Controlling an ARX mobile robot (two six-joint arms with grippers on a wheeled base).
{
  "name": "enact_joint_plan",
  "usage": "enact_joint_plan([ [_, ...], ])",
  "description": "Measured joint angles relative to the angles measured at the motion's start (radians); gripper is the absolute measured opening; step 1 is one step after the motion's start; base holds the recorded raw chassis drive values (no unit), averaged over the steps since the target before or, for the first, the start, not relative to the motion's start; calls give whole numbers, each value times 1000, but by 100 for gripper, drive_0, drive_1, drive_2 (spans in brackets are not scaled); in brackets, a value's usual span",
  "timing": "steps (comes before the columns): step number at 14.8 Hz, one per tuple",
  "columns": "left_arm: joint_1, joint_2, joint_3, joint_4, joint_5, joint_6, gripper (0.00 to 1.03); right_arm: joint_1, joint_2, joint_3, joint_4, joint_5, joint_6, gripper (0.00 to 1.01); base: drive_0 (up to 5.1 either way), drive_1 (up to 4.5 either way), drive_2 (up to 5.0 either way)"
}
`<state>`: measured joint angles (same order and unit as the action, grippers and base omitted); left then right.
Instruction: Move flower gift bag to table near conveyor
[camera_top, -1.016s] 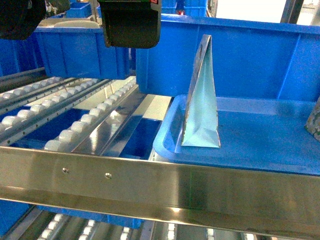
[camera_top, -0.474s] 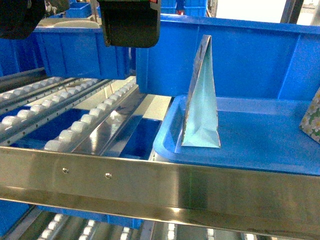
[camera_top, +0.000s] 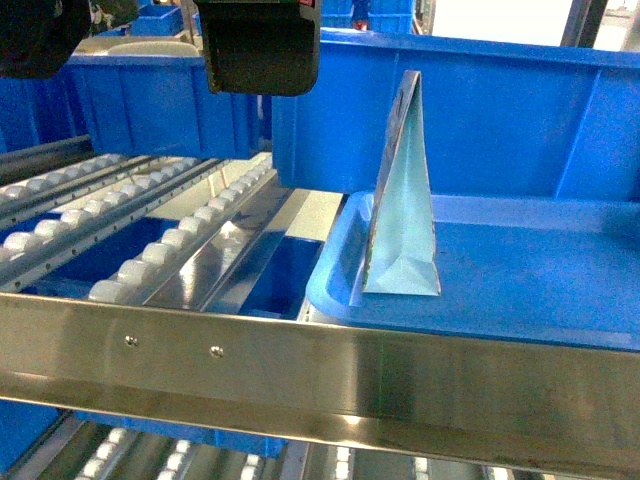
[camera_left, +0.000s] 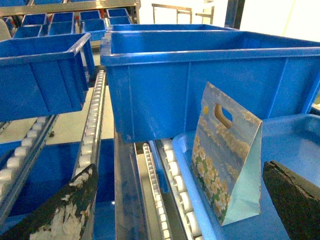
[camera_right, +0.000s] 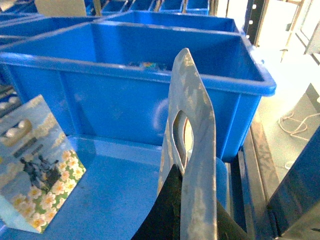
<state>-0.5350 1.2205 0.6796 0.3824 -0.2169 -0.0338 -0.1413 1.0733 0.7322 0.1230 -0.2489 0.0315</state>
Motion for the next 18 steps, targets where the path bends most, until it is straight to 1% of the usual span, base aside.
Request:
enact_joint_plan([
  [1,0,0,0,0,0,0,98,-47,-82,2,-42,-59,-1,2,0,0,0],
  [2,0,0,0,0,0,0,98,-72,-128,2,-56,-93,-5,2,0,0,0],
  [4,0,0,0,0,0,0,98,-75,-144,2,-58,-105,-12,2,0,0,0],
  [5,-11,12,12,-3,0,2,98,-75,-134,0,-64,-105,-16,2,0,0,0],
  [6,-27,59,62,3,10,13,98,-75,-133,0,-63,-105,-17,2,0,0,0],
  [7,-41,116,127,13,45,21,98,-75,-135,0,-61,-108,-19,2,0,0,0],
  [8,-45,187,188,36,80,49,98,-75,-135,0,-63,-108,-21,2,0,0,0],
  [11,-18,376,324,34,113,150,98,-75,-135,0,-63,-108,-22,2,0,0,0],
  [13,-15,497,467,9,129,209,98,-75,-135,0,-63,-111,-21,2,0,0,0],
  [14,-17,533,521,-30,161,227,98,-75,-135,0,-63,-110,-22,2,0,0,0],
  [15,-22,562,551,-34,166,248,98,-75,-135,0,-63,-110,-22,2,0,0,0],
  [16,-26,592,580,-64,176,261,98,-75,-135,0,-62,-110,-22,2,0,0,0],
  [17,-27,623,603,-81,174,275,98,-75,-135,0,-63,-111,-22,2,0,0,0],
  [18,-33,634,604,-84,173,277,98,-75,-135,0,-63,-111,-22,2,0,0,0],
])
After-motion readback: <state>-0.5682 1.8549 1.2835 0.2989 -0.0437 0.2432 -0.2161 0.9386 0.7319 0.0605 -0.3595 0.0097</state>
